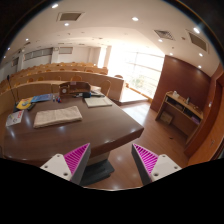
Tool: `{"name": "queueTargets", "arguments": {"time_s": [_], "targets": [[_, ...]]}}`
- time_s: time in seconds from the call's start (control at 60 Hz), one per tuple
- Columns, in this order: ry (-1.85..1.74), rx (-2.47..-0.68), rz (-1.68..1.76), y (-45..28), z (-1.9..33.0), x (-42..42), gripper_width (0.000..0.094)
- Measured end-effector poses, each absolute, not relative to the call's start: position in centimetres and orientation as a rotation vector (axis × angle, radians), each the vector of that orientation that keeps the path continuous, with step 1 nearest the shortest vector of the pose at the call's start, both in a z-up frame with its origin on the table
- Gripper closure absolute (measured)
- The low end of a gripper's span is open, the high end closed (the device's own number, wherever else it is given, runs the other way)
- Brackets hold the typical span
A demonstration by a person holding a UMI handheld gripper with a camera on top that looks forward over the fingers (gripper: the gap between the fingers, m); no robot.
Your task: Fold towel
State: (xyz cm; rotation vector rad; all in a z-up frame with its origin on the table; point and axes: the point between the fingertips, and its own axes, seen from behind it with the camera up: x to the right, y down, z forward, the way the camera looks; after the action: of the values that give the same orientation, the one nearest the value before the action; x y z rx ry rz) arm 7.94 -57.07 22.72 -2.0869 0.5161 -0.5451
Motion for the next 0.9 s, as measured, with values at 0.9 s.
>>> {"name": "queueTargets", "arguments": {"time_s": [0.9], "targets": [[-0.012, -2.234, -0.117, -11.6, 3.2, -22.2, 0.0088]]}}
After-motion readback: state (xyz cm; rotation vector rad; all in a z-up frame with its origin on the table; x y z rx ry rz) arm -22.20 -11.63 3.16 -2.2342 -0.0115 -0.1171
